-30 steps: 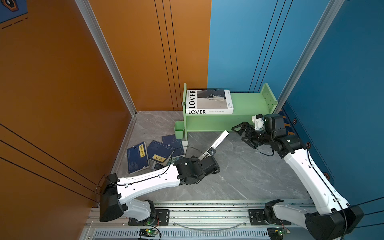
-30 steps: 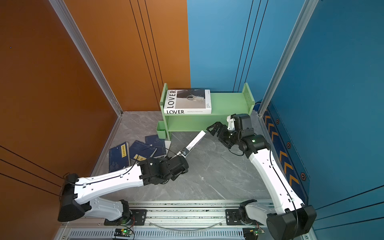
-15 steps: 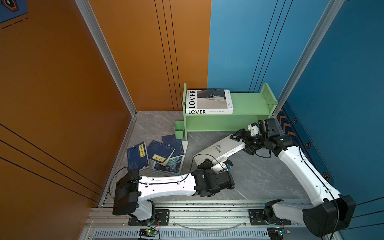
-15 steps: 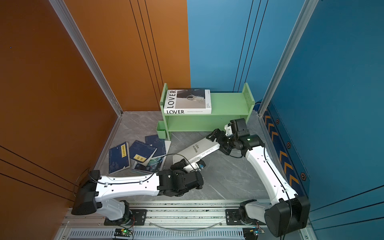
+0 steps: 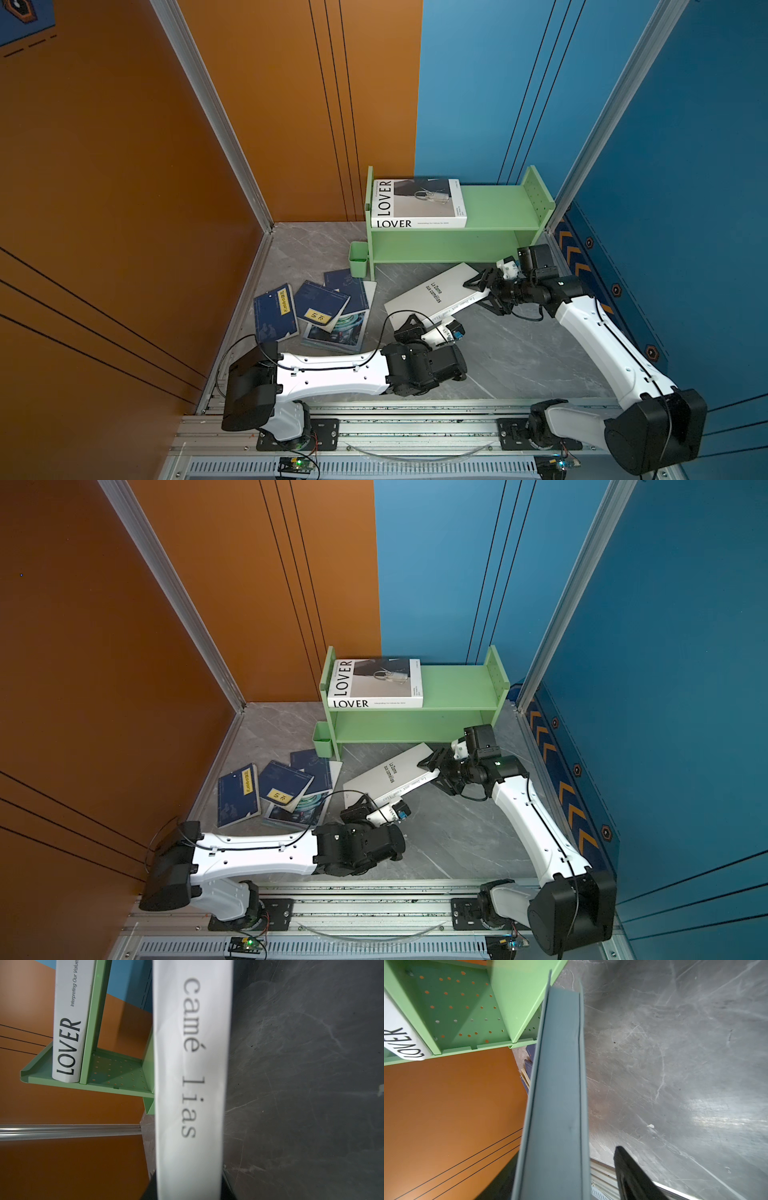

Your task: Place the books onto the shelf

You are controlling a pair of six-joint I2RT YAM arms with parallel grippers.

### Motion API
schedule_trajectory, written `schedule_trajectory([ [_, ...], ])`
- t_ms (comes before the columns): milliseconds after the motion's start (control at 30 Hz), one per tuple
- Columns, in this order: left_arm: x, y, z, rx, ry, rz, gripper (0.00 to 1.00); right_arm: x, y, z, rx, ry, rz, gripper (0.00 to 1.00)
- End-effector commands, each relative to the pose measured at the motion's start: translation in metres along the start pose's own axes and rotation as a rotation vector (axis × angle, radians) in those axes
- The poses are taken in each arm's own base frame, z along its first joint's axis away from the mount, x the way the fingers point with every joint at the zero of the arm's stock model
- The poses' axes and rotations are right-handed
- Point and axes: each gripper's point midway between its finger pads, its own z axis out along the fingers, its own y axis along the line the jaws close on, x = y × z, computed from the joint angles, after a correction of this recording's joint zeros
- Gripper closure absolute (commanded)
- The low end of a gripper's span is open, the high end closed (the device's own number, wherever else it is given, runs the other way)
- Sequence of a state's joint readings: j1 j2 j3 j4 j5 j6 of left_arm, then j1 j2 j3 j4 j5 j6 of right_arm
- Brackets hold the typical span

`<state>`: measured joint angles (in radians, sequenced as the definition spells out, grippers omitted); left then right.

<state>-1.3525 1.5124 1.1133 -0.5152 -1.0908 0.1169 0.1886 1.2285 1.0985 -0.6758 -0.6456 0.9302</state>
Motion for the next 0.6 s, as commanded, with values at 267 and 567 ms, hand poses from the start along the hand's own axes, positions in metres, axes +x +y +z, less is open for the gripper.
schedule_trajectory([
  [267,-0.022,0.021,-0.022,-0.041,-0.108,-0.117,0.88,-0.018,0.0,-0.011,-0.055,-0.127,0.059,0.58],
  [567,-0.03,0.017,-0.029,0.01,-0.146,-0.154,0.69,-0.032,0.0,-0.036,-0.066,-0.265,0.062,0.69],
])
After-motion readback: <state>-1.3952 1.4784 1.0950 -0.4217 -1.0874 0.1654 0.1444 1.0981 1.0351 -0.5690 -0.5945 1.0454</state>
